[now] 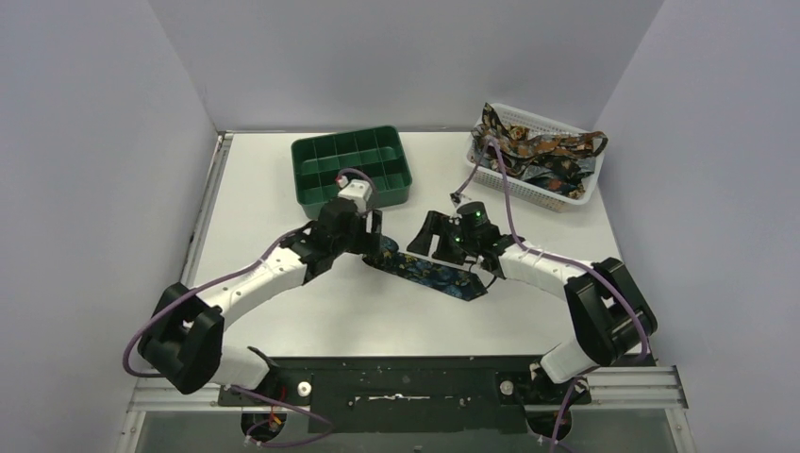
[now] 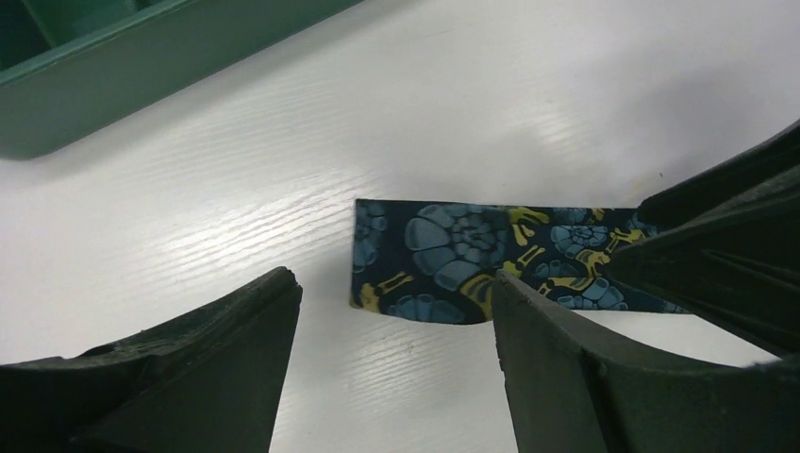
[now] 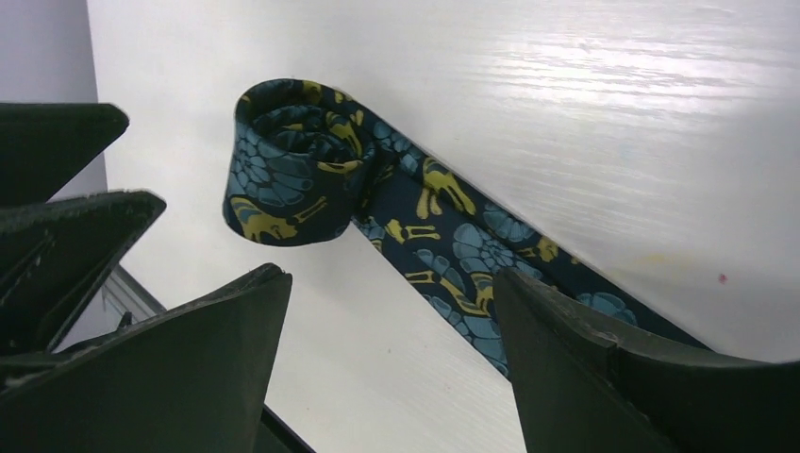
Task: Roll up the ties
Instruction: Roll the tie at the center of the board.
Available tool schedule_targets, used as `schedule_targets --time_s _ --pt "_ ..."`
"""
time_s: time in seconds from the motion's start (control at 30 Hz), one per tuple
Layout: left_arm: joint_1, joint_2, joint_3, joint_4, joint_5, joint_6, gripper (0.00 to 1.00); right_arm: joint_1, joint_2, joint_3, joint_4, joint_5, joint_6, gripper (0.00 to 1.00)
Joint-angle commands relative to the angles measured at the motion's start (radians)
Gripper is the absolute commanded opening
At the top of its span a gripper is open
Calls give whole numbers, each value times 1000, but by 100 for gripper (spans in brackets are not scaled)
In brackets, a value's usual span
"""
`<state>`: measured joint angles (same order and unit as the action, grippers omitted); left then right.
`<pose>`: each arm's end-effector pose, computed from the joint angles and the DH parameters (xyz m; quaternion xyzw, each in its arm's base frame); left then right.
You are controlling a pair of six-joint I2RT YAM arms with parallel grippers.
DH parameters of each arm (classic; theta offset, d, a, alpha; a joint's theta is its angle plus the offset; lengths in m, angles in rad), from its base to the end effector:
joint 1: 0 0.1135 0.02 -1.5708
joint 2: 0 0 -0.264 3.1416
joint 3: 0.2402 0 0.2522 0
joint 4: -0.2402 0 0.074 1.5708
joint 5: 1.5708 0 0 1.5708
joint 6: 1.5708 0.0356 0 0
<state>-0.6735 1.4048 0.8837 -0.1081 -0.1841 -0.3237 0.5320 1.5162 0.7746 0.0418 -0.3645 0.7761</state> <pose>0.2439 -0.1863 0.2398 0.1134 0.8811 -0.1440 0.4359 0.2597 0.1676 0.1868 0.0327 0.8943 0.3828 0.2293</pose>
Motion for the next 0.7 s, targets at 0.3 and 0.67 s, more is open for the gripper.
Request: schedule_targets --time_s 0.3,0.67 --pt "416 -168 -213 230 387 -270 73 163 188 284 -68 227 66 91" --pt "442 -154 -240 218 409 -254 73 171 231 277 -130 237 29 66"
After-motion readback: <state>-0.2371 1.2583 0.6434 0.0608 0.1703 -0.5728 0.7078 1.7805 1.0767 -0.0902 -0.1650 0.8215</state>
